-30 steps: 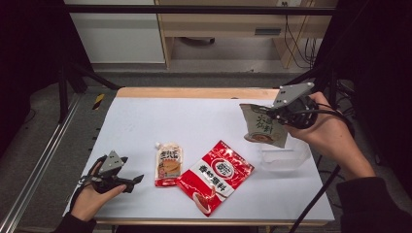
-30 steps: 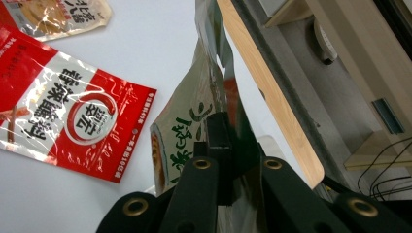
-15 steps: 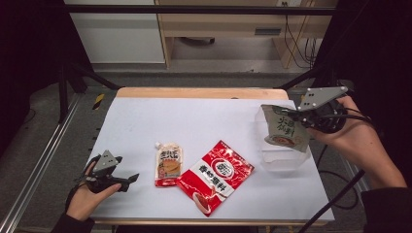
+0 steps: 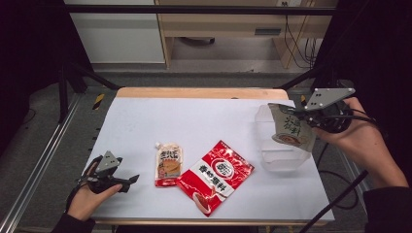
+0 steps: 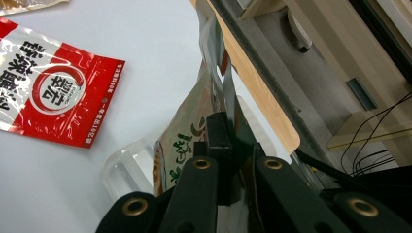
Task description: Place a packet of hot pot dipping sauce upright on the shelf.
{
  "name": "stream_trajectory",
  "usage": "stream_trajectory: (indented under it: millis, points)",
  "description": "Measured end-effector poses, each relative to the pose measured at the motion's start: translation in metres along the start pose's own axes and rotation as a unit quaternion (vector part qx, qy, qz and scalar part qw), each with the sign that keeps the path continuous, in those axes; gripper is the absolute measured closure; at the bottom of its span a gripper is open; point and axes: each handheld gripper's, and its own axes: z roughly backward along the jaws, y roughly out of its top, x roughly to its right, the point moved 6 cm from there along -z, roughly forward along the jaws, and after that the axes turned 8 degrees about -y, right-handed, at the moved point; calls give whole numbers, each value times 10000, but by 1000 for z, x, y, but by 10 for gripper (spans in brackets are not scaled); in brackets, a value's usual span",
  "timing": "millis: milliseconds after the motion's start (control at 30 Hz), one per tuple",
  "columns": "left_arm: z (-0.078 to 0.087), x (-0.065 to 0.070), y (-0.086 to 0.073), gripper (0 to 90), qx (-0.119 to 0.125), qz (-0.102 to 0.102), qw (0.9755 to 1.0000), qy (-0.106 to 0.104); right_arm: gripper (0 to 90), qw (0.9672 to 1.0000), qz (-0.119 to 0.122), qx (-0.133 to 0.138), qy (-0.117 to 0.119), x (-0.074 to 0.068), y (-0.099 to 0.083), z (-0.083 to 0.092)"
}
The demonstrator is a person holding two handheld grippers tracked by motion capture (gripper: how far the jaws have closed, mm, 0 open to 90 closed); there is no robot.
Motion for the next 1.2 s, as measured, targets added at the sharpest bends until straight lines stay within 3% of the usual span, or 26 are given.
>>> stream_trajectory:
  millis: [567, 633, 1200]
  points:
    - [-2, 0, -1, 105, -79, -44, 10000, 2, 900, 9986, 165, 18, 508, -18, -1, -12]
    - [-2, 1, -1, 105, -85, -47, 10000, -6, 900, 9976, 212, 56, 662, -22, 1, -13]
    - [-2, 1, -1, 109, -80, -66, 9999, 13, 899, 9954, 349, -33, 893, -33, 1, -24]
